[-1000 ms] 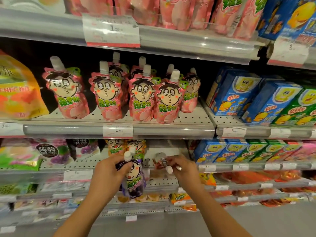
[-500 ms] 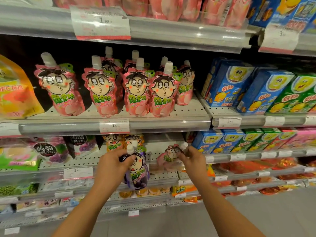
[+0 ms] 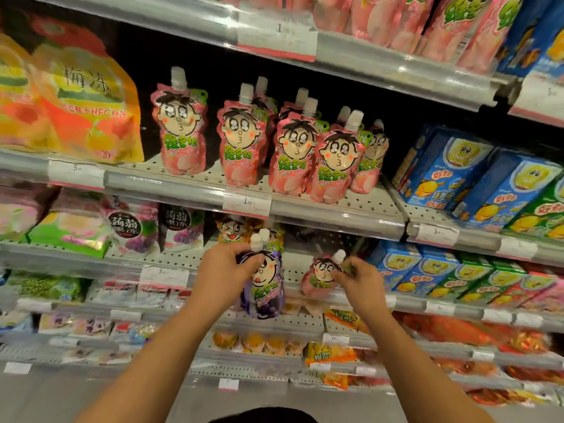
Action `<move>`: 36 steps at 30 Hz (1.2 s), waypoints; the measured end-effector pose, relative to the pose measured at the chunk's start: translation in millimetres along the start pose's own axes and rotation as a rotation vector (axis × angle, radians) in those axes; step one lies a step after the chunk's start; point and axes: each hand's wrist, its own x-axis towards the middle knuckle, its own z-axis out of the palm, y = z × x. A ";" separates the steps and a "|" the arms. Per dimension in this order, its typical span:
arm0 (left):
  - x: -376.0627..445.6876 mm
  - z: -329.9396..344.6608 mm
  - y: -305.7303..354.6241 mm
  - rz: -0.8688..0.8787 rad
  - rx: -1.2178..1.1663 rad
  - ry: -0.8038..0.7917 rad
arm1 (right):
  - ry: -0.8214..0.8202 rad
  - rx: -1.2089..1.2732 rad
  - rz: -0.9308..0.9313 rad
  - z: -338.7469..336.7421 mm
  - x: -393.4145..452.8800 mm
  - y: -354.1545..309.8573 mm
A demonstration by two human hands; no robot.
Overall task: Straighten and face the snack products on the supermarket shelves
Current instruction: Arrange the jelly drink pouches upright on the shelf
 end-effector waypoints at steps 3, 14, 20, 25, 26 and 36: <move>0.0 4.5 2.3 0.017 -0.006 -0.020 | -0.059 0.003 -0.039 -5.4 -9.3 -3.7; -1.3 23.4 -11.5 -0.020 -0.006 -0.111 | -0.085 0.228 -0.124 -79.1 -6.5 -84.6; 5.4 16.6 -5.7 -0.034 -0.047 -0.117 | 0.282 0.390 -0.216 -158.4 12.5 -119.0; 13.7 17.8 3.2 0.003 0.003 -0.146 | 0.429 0.374 -0.222 -175.7 52.8 -117.1; 13.7 17.4 7.4 0.006 0.010 -0.152 | 0.436 0.363 -0.217 -174.6 60.3 -114.9; 10.6 12.8 10.2 0.002 0.017 -0.170 | 0.299 0.274 -0.213 -154.1 109.9 -119.5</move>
